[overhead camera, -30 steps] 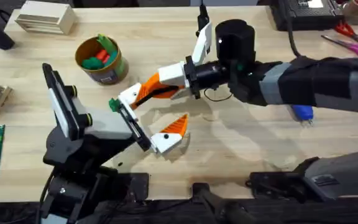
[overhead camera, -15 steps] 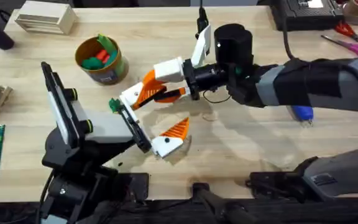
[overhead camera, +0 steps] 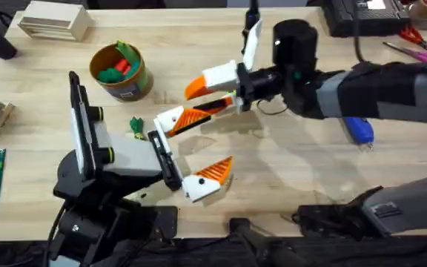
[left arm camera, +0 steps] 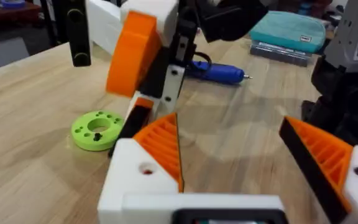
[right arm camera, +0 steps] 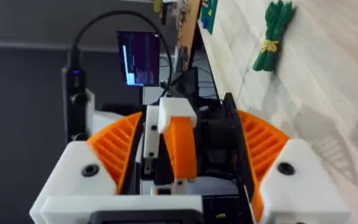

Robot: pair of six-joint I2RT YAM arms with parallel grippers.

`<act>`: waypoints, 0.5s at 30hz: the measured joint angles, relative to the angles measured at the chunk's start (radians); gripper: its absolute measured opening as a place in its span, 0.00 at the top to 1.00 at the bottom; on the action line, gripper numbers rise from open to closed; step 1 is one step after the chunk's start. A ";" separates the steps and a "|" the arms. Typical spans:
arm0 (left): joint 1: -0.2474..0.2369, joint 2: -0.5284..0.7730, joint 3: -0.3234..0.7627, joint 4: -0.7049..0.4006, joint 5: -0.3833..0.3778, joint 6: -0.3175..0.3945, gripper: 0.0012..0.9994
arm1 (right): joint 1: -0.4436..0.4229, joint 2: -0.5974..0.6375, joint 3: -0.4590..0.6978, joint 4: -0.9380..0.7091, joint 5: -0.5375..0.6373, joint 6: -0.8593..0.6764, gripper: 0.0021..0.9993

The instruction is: Pick up the gripper from the table and insert it into the empty holder that is missing its gripper. Then pick up a screw, insert it into the mounting hole, and use the screwdriver to tighten it. Finally, clean up the table by picking up the vegetable and placing it into the bucket.

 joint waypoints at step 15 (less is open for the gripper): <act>0.000 0.000 0.000 0.000 0.000 0.000 0.01 | -0.028 0.000 0.000 -0.205 -0.228 -0.131 0.21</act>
